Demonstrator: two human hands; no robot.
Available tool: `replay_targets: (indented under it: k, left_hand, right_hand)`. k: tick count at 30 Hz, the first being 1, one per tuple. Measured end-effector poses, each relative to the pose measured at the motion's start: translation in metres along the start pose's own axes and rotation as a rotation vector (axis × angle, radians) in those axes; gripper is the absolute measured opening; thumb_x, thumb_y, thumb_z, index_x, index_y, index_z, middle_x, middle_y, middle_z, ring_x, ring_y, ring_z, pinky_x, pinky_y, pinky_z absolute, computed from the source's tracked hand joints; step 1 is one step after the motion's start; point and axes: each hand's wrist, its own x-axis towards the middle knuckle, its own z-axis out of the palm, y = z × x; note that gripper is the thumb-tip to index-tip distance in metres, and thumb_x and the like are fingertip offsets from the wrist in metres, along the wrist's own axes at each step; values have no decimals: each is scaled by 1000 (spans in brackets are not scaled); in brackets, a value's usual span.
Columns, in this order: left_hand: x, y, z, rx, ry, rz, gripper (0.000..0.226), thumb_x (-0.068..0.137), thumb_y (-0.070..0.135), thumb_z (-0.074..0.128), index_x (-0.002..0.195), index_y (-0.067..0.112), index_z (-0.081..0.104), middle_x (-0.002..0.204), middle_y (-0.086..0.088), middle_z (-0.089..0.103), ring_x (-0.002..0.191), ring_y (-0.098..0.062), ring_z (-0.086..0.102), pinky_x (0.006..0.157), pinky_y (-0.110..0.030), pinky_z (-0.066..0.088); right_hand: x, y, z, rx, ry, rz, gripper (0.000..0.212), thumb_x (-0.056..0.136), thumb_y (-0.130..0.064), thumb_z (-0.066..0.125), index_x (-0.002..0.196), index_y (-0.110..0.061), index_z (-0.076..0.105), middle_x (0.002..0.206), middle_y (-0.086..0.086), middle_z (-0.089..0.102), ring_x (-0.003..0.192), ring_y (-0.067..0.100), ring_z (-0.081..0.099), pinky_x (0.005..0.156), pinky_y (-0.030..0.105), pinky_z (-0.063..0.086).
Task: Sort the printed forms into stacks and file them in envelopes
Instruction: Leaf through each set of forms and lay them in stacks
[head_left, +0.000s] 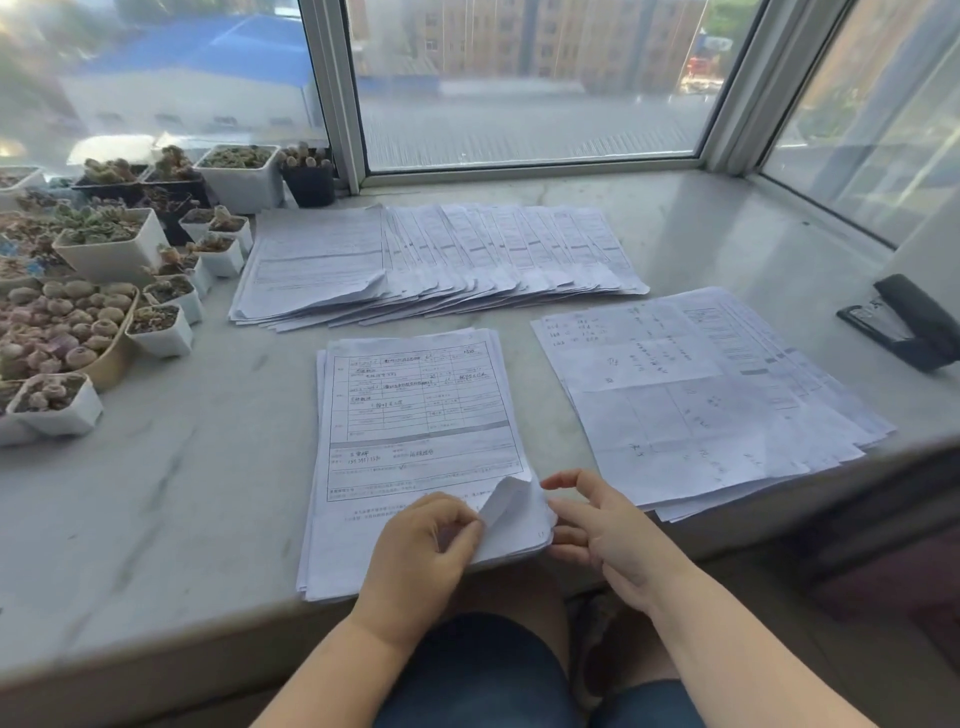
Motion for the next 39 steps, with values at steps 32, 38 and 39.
replay_targets:
  k: [32,38,39]
  left_hand:
    - [6,-2,-10,66,-101,50,14,91,20,58,96,28,69,78,14,62,77,-5,57,71,-22,46]
    - [-1,0,-2,93,3,102,56,93,8,50,128,48,34,66,12,49,58,-8,50,57,-17,41]
    - [-1,-1,-3,91,-4,109,51,92,8,50,121,49,41,72,12,56,65,-7,54,60,-15,42]
  right_hand:
    - [10,-14,6,-260,-50,21,13,87,-7,67,91,-17,75,85,-1,73,70,5,65,62,20,53]
    - [9,-12,11,-309,-30,-72,35,84,-1,65,110,-24,66,87,8,69,77,14,67,65,26,55]
    - [10,-13,12,-328,-23,-83,37,84,-4,67,113,-27,63,81,6,68,73,13,67,61,23,52]
